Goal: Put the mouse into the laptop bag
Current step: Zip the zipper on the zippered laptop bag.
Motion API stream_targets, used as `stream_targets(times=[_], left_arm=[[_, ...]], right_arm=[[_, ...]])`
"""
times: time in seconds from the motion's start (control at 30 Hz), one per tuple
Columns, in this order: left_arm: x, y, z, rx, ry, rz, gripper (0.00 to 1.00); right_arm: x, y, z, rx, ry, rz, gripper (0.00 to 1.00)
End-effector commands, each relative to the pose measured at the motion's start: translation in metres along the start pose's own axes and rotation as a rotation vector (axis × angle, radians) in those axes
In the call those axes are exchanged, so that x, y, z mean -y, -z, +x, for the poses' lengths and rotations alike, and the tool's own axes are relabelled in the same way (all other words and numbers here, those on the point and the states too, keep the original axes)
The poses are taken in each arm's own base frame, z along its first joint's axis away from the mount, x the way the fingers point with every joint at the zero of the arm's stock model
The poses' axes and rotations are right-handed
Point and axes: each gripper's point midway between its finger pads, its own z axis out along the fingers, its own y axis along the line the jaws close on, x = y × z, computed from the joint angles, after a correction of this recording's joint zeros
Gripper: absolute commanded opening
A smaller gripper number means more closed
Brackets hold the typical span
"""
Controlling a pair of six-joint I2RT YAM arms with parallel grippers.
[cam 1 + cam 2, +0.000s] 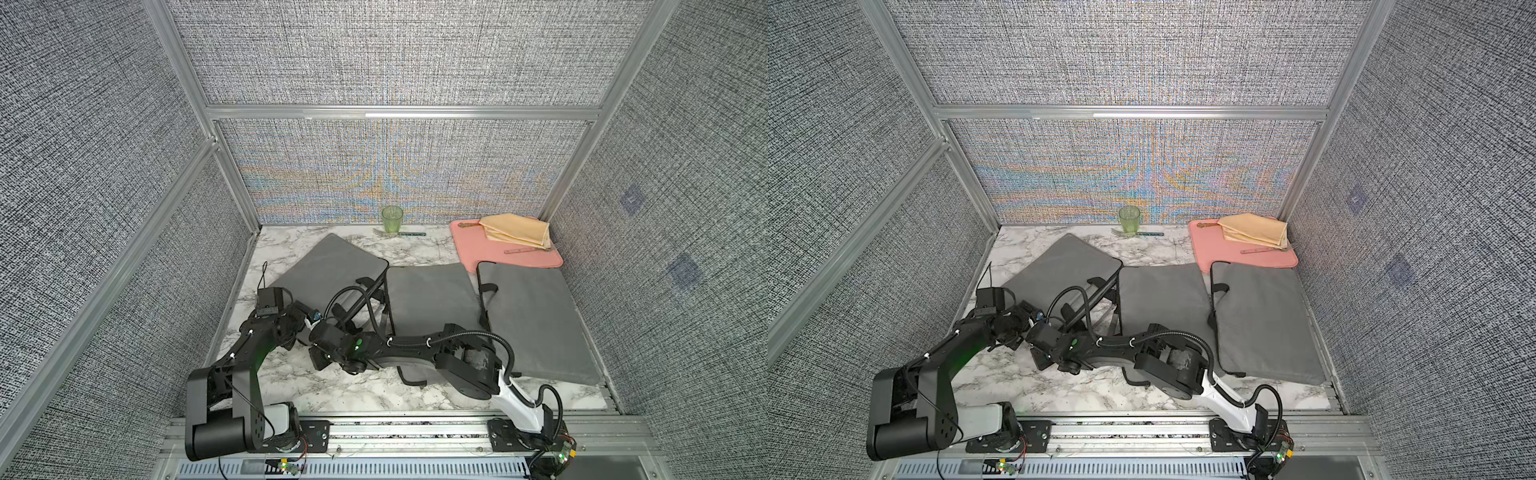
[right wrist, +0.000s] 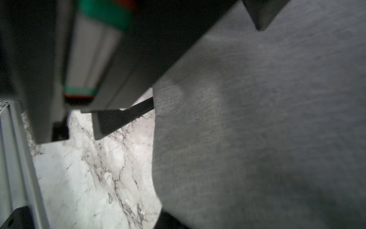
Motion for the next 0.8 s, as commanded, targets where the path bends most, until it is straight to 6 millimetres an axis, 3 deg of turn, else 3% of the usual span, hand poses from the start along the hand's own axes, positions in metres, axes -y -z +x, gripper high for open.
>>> stream_targets(times=[0.0, 0.2, 0.3, 0.57, 0.77], left_arm=[[-0.007, 0.011, 0.043, -0.176, 0.01, 0.019, 0.91], [-0.009, 0.022, 0.058, -0.197, 0.068, 0.077, 0.9], [-0.013, 0.024, 0.064, -0.185, 0.113, 0.109, 0.84], [-0.012, 0.028, 0.068, -0.13, 0.149, 0.224, 0.58], [-0.015, 0.036, 0.047, 0.015, 0.09, 0.216, 0.26]], right_arm=[[0.005, 0.001, -0.023, 0.076, -0.046, -0.025, 0.0], [-0.001, 0.011, -0.03, 0.106, -0.05, -0.05, 0.0], [-0.008, 0.015, -0.031, 0.116, -0.046, -0.075, 0.0], [-0.023, 0.021, -0.032, 0.127, -0.032, -0.101, 0.0], [-0.022, 0.026, -0.027, 0.119, -0.033, -0.097, 0.0]])
